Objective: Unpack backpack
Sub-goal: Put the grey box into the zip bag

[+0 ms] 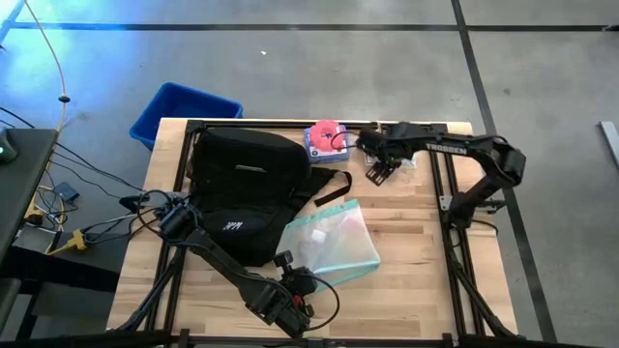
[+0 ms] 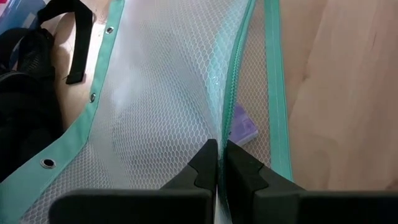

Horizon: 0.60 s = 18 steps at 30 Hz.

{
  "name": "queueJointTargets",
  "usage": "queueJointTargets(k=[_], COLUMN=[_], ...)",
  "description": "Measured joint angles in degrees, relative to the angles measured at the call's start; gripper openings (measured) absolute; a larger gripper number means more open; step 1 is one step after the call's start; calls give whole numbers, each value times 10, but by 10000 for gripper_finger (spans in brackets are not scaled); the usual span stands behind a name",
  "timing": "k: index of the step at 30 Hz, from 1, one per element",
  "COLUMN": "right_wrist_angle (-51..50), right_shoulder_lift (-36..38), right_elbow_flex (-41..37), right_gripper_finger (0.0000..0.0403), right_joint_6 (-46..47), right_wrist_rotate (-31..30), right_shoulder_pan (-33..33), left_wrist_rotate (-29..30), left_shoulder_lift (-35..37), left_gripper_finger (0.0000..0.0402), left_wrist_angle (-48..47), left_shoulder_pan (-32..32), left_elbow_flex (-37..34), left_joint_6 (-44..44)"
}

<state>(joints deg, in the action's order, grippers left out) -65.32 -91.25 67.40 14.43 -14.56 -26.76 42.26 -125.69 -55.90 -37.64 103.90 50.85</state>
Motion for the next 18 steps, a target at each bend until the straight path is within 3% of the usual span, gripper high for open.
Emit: queueJointTargets(k=[6,10,18], right_wrist_angle=[32,61,68], right_shoulder_lift=[-37,-68,-128], right_elbow_flex=[0,0,-1], right_gripper_finger=[329,388,372], right_joint_6=[-74,-100,-131], right_wrist_rotate=[44,58,47], right_shoulder_pan=[-72,-98,-111], left_wrist_rotate=[-3,-12,-12], left_shoulder_lift=[0,0,0], left_gripper_finger=[0,0,0], left_wrist_angle=[1,2,3], left_shoulder_pan=[0,0,0], left_elbow_flex=[0,0,0], left_joint_6=[-10,-15,-15])
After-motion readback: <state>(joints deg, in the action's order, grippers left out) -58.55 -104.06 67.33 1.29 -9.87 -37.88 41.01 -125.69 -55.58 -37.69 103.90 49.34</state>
